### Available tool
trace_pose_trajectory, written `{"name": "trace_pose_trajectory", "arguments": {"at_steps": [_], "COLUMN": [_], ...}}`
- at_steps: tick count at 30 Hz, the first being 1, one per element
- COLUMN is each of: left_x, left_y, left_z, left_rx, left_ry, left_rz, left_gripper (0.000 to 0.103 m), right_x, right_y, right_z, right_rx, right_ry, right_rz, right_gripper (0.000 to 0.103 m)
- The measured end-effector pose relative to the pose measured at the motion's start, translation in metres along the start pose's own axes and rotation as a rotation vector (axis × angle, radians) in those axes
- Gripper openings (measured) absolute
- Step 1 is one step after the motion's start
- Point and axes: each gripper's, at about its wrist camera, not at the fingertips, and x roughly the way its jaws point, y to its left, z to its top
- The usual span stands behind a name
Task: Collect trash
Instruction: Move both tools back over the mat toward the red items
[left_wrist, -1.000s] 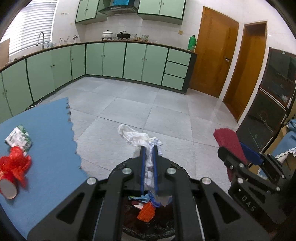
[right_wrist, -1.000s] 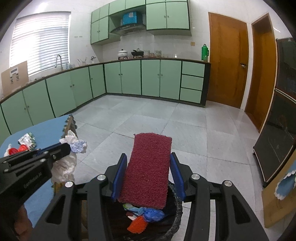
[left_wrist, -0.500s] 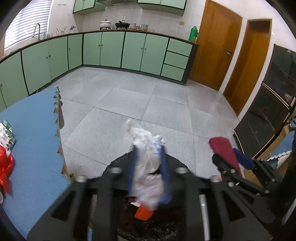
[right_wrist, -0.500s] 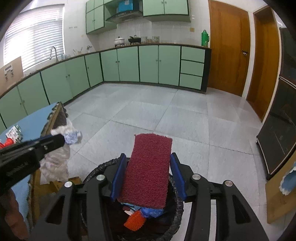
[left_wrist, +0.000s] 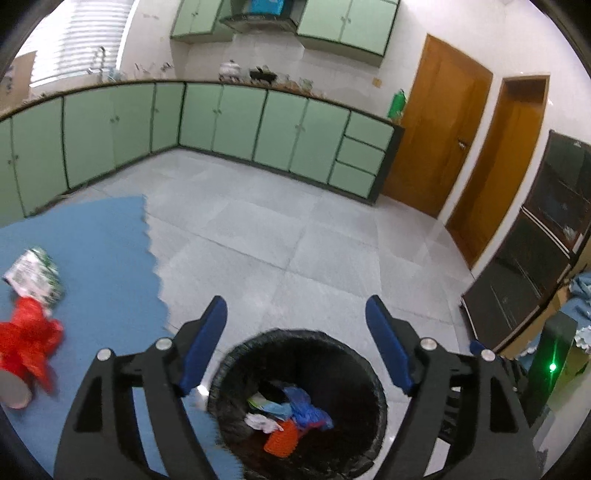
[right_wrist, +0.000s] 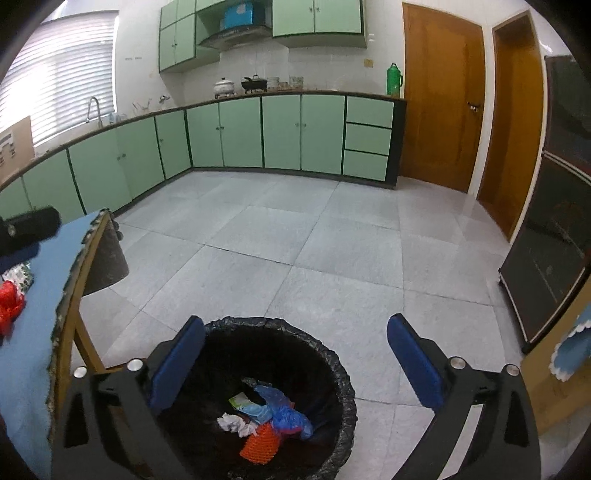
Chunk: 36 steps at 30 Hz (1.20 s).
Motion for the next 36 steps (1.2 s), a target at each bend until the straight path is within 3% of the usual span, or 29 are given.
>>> {"name": "trace_pose_trajectory", "arguments": {"at_steps": [7,22,36], "left_x": [-0.048,-0.149,-0.169], "left_y": [0.035,0.188,0.254], "left_z": [0.005,-0.020,-0.041], "left_rx": [-0.009,-0.106,-0.185], "left_ry": [-0.057,-0.079,-0.044], "left_rz": [0.111,0.471,0.554], "left_gripper": [0.079,0.079,0.079], "right_x": [-0.041,-0.077,-0.066], "right_y": [0.031,0.162,0.278], "right_z": [0.017,0.015,0.002], "right_rx": [-0.023,-0.095,-0.198], "right_ry": [-0.063,-0.100,-0.070], "right_rz": [0.064,0.267,0.390], "right_gripper": [0.097,0.097,0.097]}}
